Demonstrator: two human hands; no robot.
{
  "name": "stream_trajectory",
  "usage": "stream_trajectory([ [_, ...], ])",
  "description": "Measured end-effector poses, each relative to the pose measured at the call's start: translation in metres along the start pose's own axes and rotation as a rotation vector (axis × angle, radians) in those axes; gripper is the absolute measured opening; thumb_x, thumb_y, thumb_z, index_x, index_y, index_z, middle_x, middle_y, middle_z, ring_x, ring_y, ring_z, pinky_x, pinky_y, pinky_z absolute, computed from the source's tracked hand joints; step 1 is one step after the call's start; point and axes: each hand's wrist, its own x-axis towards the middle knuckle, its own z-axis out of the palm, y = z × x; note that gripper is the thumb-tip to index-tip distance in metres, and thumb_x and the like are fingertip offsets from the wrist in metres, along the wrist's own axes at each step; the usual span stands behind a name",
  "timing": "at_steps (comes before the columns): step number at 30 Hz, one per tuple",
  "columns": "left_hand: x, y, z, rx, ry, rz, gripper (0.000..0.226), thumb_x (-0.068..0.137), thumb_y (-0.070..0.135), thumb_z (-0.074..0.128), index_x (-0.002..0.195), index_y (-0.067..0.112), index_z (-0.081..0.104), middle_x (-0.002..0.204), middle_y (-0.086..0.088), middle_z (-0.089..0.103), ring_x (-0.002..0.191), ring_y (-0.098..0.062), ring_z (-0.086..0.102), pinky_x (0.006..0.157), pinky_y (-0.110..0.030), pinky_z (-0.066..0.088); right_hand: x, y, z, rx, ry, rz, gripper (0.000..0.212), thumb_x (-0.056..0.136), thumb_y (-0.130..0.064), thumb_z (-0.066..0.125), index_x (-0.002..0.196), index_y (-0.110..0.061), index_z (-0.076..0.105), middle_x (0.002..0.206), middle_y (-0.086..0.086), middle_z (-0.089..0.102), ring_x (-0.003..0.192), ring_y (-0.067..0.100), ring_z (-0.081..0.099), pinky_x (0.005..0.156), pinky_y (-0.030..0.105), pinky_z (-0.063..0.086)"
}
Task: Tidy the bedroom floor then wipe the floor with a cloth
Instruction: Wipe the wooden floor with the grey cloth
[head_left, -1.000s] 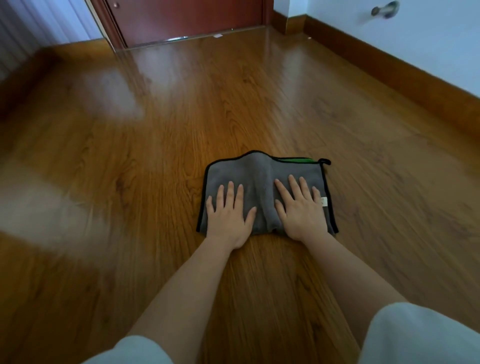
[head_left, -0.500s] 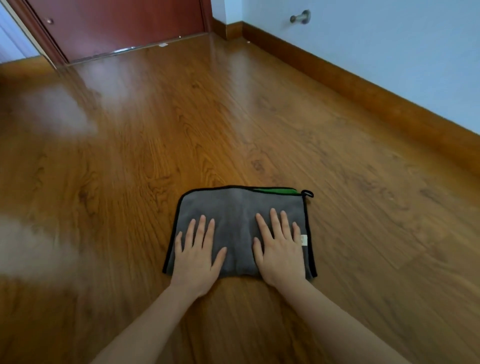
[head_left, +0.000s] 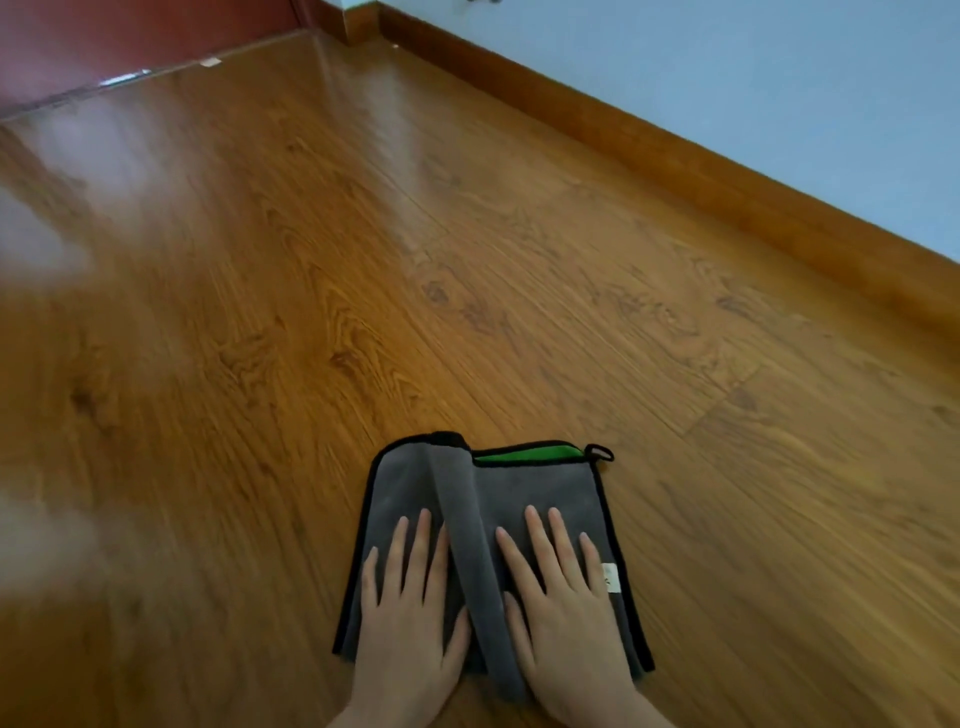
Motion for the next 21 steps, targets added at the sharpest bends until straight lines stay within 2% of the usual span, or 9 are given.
stream_trajectory([
  [3,-0.008,0.008,0.002,0.003,-0.048,0.005,0.068,0.092,0.055,0.009,0.137,0.011,0.036,0.144,-0.012,0.042,0.133,-0.029,0.032,0.11,-0.04,0.008,-0.012,0.009,-0.002,-0.01,0.011,-0.05,0.048,0.097,-0.042,0.022,0.137,-0.026,0.042,0.142,0.007,0.047,0.134,0.025,0.03,0.11,0.04,0.008],
  [5,-0.007,0.009,0.002,0.007,-0.049,0.025,0.068,0.092,0.055,0.009,0.137,0.011,0.036,0.143,-0.013,0.042,0.133,-0.03,0.032,0.11,-0.041,0.009,-0.01,0.013,-0.003,-0.009,0.023,-0.082,0.053,0.088,-0.044,0.038,0.137,-0.026,0.043,0.143,0.006,0.046,0.135,0.025,0.03,0.11,0.04,0.009],
  [7,-0.001,0.007,0.002,0.017,-0.03,0.072,0.069,0.092,0.055,0.01,0.142,0.012,0.03,0.144,-0.013,0.042,0.134,-0.03,0.03,0.11,-0.042,0.01,-0.003,0.015,-0.004,-0.005,0.027,-0.12,0.057,0.086,-0.045,0.042,0.141,-0.028,0.039,0.147,0.005,0.041,0.138,0.025,0.028,0.11,0.042,0.013],
  [10,0.018,0.007,-0.003,-0.007,0.0,0.162,0.067,0.094,0.053,0.013,0.149,0.015,0.017,0.147,-0.012,0.038,0.138,-0.03,0.026,0.109,-0.047,0.017,0.018,0.017,-0.009,0.017,0.033,-0.13,0.055,0.091,-0.044,0.038,0.144,-0.028,0.034,0.15,0.004,0.036,0.141,0.025,0.027,0.109,0.045,0.017],
  [15,0.085,0.014,-0.014,-0.009,0.048,0.147,0.064,0.097,0.049,0.01,0.149,0.014,0.023,0.152,-0.01,0.029,0.142,-0.03,0.021,0.111,-0.05,0.017,0.082,0.033,-0.015,0.043,0.054,-0.052,0.053,0.094,-0.042,0.031,0.144,-0.026,0.035,0.151,0.007,0.034,0.142,0.027,0.025,0.113,0.047,0.015],
  [19,0.158,0.019,-0.018,0.01,0.062,0.101,0.066,0.093,0.048,0.017,0.149,0.013,0.024,0.154,-0.012,0.025,0.142,-0.031,0.02,0.111,-0.053,0.017,0.146,0.054,-0.022,0.036,0.083,0.032,0.056,0.092,-0.043,0.024,0.145,-0.027,0.032,0.153,0.009,0.029,0.143,0.029,0.02,0.114,0.048,0.013],
  [21,0.195,0.022,-0.022,0.032,0.049,0.098,0.071,0.089,0.051,0.011,0.149,0.015,0.021,0.156,-0.011,0.019,0.144,-0.03,0.014,0.113,-0.053,0.012,0.176,0.064,-0.025,0.017,0.107,0.068,0.057,0.093,-0.044,0.022,0.147,-0.027,0.028,0.155,0.009,0.024,0.144,0.029,0.015,0.114,0.048,0.008],
])
